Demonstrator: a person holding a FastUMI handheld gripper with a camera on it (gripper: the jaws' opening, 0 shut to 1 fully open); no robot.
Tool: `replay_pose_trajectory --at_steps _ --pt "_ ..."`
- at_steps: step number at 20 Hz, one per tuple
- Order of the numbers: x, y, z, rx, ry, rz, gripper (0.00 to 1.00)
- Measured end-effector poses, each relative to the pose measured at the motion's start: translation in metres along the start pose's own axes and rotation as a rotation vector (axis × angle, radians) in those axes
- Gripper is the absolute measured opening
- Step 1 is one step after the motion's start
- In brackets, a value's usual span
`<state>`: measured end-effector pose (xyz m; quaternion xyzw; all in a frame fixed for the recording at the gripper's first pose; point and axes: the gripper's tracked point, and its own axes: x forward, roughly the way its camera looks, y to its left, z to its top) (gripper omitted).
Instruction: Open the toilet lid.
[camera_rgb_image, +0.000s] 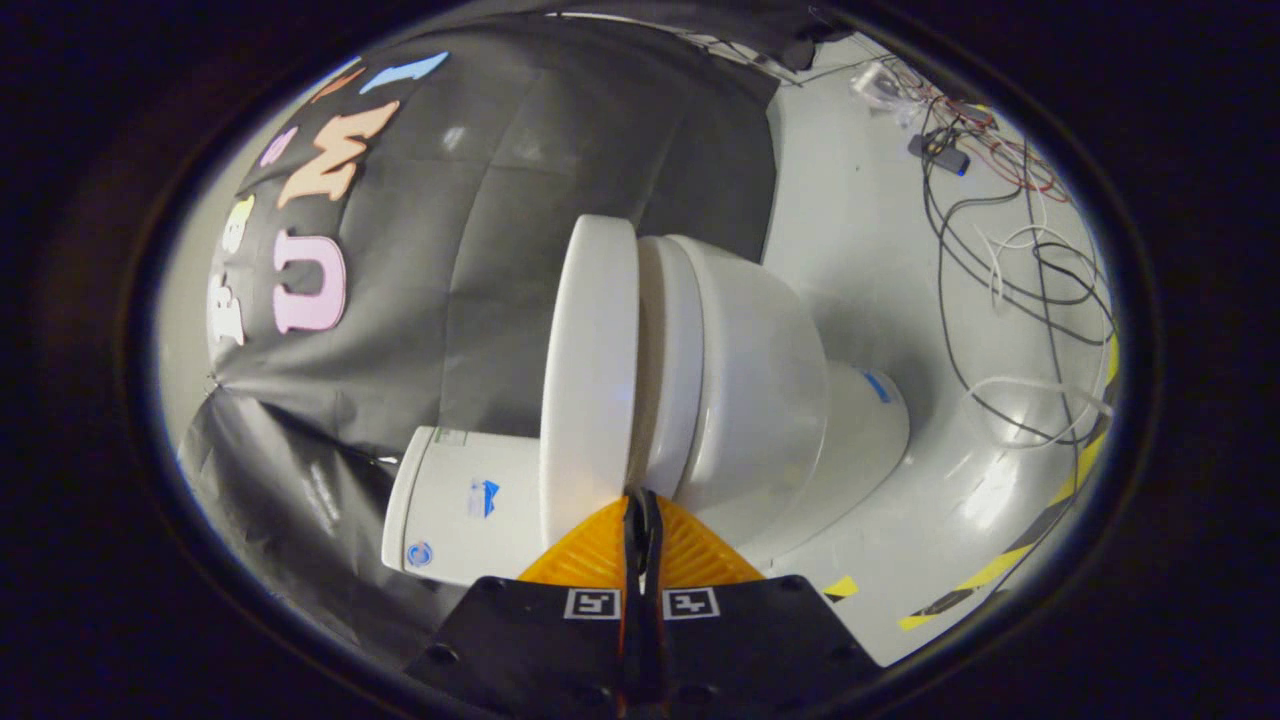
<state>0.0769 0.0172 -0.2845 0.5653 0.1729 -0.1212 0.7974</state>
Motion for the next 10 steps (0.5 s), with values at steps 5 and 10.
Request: replay_pose_trajectory --at_steps 5,10 --pt "-0.005 0.007 -0.004 0.05 -0.072 0.001 0.01" --pt "-0.009 0.022 -0.002 0.037 -0.073 -0.043 0.01"
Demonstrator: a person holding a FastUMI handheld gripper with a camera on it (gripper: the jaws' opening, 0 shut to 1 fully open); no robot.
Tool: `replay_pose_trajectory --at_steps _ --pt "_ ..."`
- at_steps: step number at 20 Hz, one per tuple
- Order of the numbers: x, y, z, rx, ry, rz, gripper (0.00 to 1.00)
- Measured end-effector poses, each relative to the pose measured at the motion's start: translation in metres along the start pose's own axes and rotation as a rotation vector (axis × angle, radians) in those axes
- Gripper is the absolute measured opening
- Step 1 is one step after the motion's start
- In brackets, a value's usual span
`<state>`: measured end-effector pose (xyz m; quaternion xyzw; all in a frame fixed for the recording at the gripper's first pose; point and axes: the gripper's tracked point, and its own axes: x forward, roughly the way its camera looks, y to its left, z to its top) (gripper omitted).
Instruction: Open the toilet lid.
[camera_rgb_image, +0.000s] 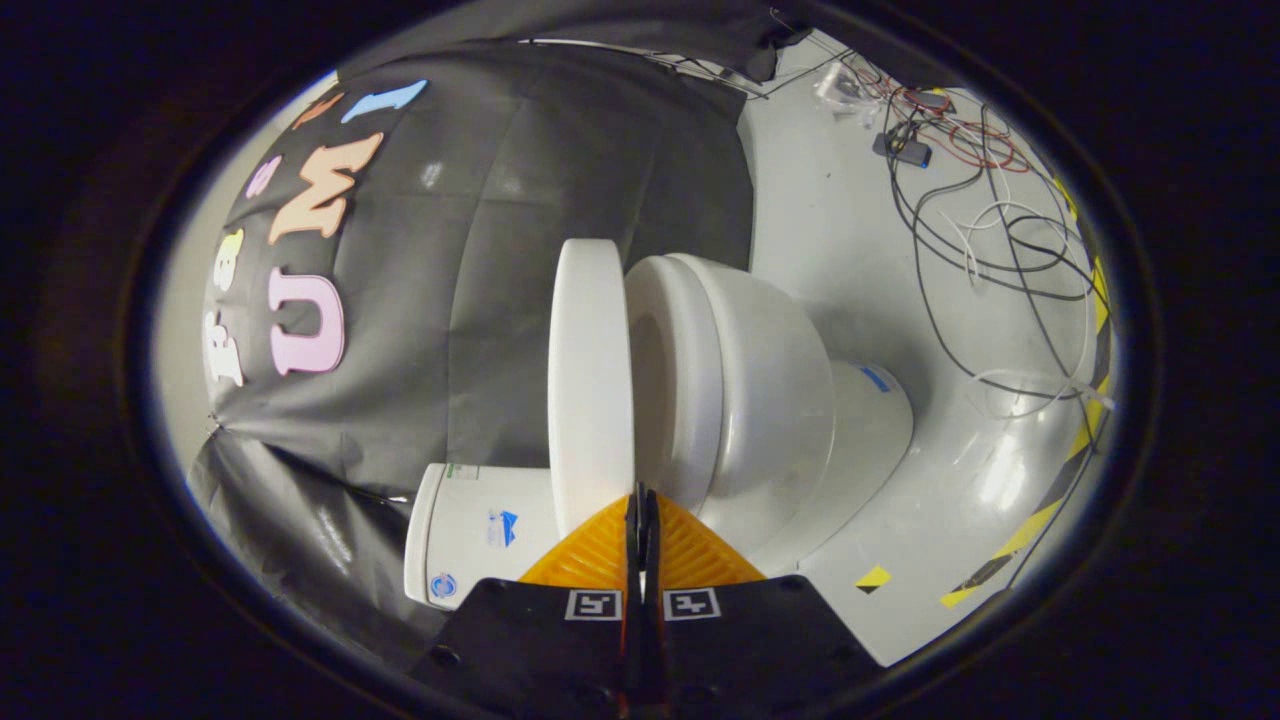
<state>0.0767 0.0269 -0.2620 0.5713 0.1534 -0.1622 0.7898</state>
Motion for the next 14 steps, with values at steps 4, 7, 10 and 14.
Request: replay_pose_trajectory --at_steps 4,7,10,14 --pt "-0.006 0.018 0.002 -0.014 -0.03 -0.042 0.01" --pt "-0.011 0.034 0.003 -0.013 -0.051 -0.041 0.01" --pt "-0.014 0.046 0.001 -0.047 -0.063 -0.059 0.01" --pt "-0.021 0.075 -0.001 -0.116 -0.079 -0.054 0.01"
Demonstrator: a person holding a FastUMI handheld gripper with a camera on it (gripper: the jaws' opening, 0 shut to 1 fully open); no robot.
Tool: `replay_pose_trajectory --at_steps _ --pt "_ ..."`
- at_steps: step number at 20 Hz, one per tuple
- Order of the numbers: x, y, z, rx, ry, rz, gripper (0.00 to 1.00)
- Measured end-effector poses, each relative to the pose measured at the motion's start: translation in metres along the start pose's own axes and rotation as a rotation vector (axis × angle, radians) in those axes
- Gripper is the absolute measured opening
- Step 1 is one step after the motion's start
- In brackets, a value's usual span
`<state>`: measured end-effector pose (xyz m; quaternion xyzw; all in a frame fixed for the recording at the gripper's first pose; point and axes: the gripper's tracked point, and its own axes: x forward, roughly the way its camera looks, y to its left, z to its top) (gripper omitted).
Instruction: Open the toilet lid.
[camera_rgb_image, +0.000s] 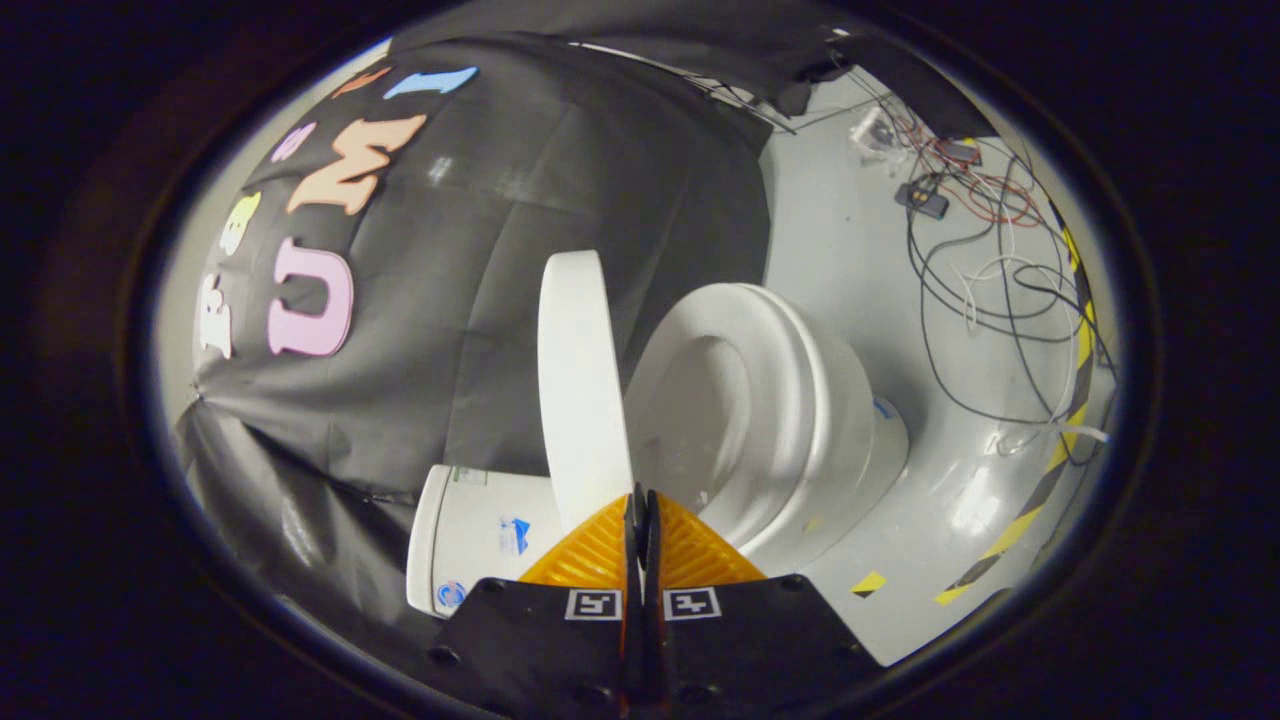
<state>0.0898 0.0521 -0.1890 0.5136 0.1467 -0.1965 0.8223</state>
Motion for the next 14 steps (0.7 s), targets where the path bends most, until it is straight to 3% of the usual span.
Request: replay_pose_trajectory --at_steps 14 --pt "-0.016 0.076 -0.012 -0.196 -0.024 0.005 0.01"
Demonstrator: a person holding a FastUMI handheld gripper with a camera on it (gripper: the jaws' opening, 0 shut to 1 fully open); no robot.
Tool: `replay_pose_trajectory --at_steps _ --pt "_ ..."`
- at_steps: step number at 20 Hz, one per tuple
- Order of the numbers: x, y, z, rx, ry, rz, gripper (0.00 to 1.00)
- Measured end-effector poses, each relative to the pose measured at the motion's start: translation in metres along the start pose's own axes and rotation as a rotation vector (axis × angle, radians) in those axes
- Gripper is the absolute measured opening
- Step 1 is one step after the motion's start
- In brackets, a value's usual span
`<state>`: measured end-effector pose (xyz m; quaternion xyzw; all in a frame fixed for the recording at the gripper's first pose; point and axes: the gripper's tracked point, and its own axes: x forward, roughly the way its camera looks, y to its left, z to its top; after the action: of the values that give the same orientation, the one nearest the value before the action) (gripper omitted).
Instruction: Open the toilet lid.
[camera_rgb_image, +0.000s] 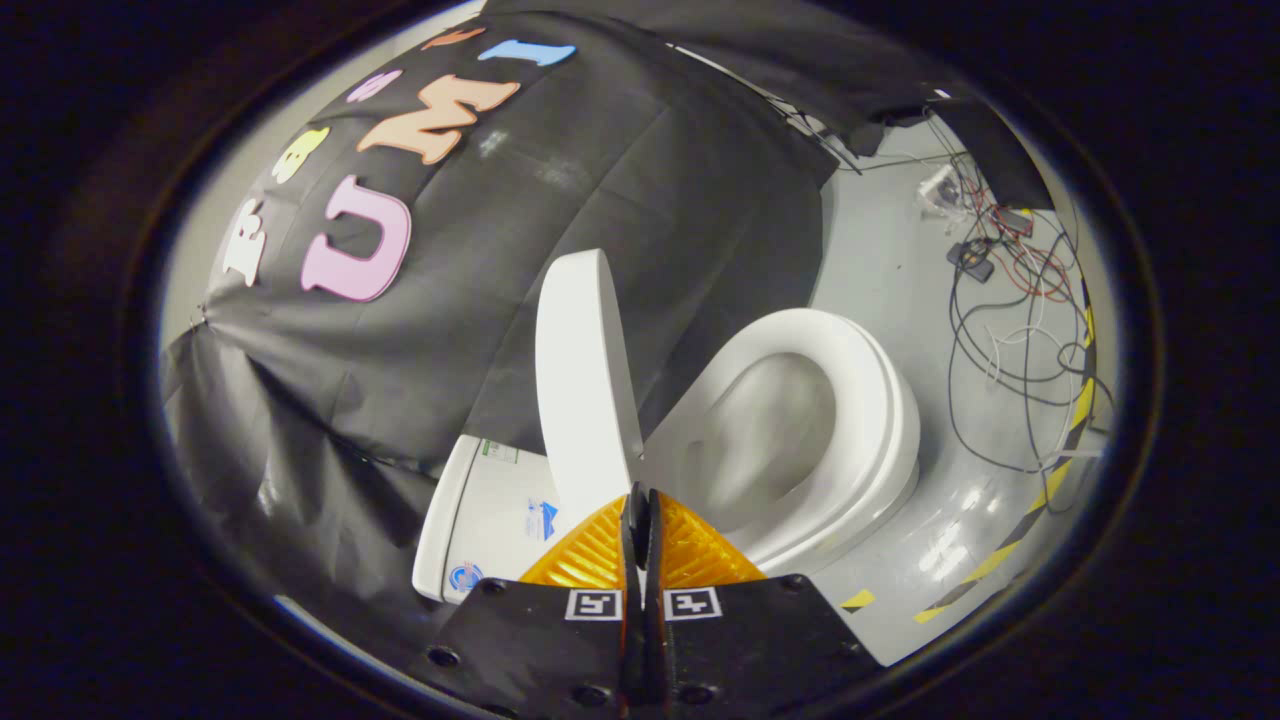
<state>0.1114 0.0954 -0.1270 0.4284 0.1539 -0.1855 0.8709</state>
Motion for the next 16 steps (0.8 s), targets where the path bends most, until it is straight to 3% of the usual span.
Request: replay_pose_trajectory --at_steps 8,16 --pt "-0.004 0.027 -0.001 -0.101 -0.024 0.009 0.01" --pt "-0.006 0.05 -0.002 -0.3 -0.082 0.006 0.01"
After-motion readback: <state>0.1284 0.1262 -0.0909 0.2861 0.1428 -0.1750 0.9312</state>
